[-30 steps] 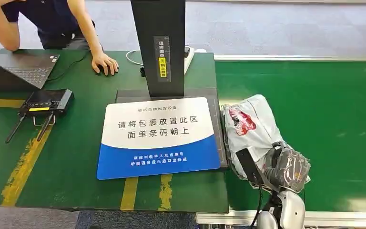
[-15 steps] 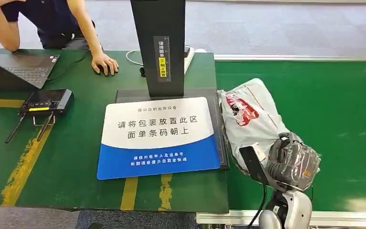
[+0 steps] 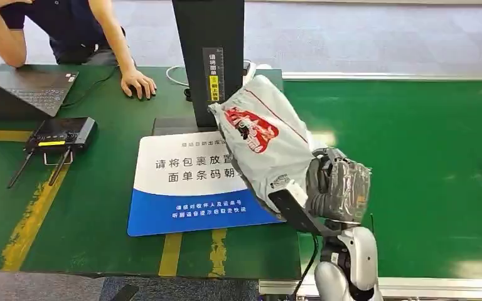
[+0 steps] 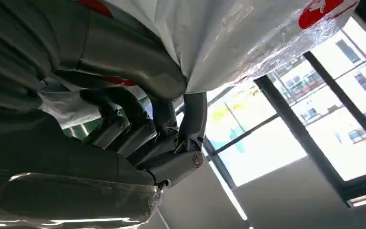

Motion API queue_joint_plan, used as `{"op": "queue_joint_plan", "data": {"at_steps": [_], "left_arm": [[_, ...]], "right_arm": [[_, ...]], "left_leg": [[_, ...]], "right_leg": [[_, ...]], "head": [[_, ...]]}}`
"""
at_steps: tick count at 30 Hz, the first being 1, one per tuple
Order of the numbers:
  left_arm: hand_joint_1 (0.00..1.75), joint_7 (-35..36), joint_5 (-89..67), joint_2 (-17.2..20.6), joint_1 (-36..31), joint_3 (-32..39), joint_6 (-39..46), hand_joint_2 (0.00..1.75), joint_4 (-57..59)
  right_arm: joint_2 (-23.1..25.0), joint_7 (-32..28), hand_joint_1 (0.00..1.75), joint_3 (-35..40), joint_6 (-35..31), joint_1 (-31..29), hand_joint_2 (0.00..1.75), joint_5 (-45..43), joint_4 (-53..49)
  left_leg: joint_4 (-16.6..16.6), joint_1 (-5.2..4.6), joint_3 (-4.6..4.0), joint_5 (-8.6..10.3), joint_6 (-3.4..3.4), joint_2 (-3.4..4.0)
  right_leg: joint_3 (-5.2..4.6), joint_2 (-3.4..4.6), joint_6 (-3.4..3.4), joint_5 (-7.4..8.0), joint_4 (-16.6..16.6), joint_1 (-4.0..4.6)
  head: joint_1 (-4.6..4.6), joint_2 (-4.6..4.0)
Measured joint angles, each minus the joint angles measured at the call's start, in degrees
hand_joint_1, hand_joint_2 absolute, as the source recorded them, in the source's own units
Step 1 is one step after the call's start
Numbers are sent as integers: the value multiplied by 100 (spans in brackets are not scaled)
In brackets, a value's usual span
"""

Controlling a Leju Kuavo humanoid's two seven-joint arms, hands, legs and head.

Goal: Moved the parcel from conveyor to table for the left to box.

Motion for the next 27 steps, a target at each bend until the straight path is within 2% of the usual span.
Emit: {"op": "queue_joint_plan", "data": {"at_steps": [12, 13, 14, 15, 27], "left_arm": [[0, 15, 15, -28, -21, -24, 109, 175, 0], [0, 15, 15, -28, -23, -24, 111, 175, 0], [0, 13, 15, -31, -23, -24, 114, 175, 0], [0, 13, 15, -31, -21, -24, 114, 175, 0], [0, 13, 77, -46, -15, -11, 146, 175, 0]], "right_arm": [[-81, 81, 173, 1007, 380, -1208, 175, -220, 1230], [-81, 105, 136, 1049, 404, -1320, 175, -265, 1351], [-87, 118, 7, 1086, 415, -1416, 175, -325, 1485], [-90, 118, 0, 1112, 417, -1489, 175, -360, 1592], [-92, 304, 0, 1283, 544, -2115, 175, -514, 2745]], "left_leg": [[0, 0, -1, 1, 0, -1], [0, 0, -1, 1, 0, -1], [0, 0, 0, 1, 0, -1], [0, 0, -1, 1, 1, -1], [0, 0, -2, 1, 1, -2]], "right_leg": [[-2, -1, 0, 0, 1, 1], [-2, -1, 0, 0, 1, 0], [-1, -1, 0, 0, 1, 0], [-1, -1, 0, 0, 1, 0], [-2, -2, 0, 0, 1, 0]], "head": [[0, 0], [-2, 0], [2, 0], [0, 0], [0, 0]]}}
